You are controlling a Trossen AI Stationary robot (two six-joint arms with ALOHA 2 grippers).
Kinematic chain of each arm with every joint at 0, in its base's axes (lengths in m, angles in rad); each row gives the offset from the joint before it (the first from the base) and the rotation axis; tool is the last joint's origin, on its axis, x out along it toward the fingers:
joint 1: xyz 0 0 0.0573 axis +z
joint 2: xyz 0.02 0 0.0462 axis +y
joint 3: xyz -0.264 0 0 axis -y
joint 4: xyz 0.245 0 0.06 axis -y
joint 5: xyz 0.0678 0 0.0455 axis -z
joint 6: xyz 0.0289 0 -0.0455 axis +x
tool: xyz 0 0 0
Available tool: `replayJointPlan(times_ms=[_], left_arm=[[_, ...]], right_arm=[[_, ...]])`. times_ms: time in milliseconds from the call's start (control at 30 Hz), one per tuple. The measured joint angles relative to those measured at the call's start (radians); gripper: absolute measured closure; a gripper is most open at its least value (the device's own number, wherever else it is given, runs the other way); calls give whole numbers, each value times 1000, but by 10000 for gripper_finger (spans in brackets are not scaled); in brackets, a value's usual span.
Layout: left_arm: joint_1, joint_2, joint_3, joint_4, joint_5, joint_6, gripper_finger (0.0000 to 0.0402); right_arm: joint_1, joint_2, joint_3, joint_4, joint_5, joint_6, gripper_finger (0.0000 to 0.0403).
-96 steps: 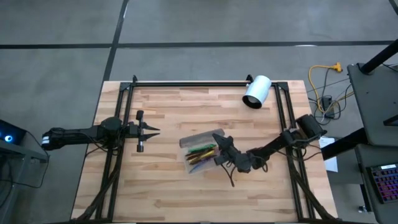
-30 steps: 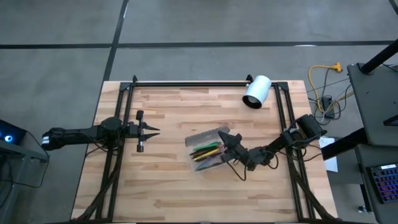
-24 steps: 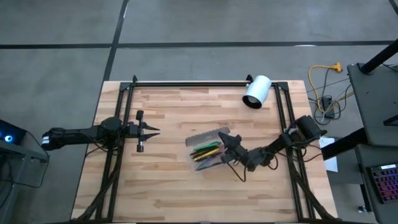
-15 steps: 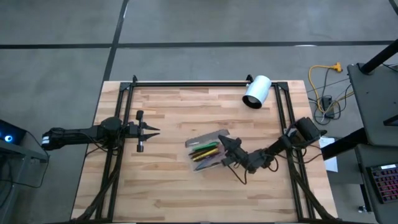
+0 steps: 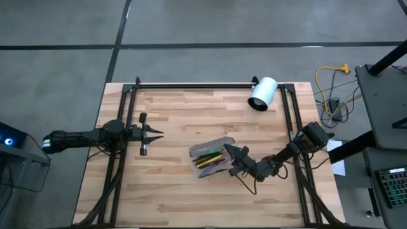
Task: Pick & place school supplies into a supply box
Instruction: Close the supply box
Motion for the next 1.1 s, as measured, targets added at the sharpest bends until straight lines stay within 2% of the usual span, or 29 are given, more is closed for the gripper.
replayJointPlan(times_ms=[600,967,1100], left_arm=[[0,0,0,0,0,0,348],[0,0,0,0,0,0,348],[0,0,0,0,0,0,348]], right_arm=[[0,-1,0,-81,-10,99,394],[17,-1,0,-89,-26,103,394],[26,0,-1,-92,-41,104,380]])
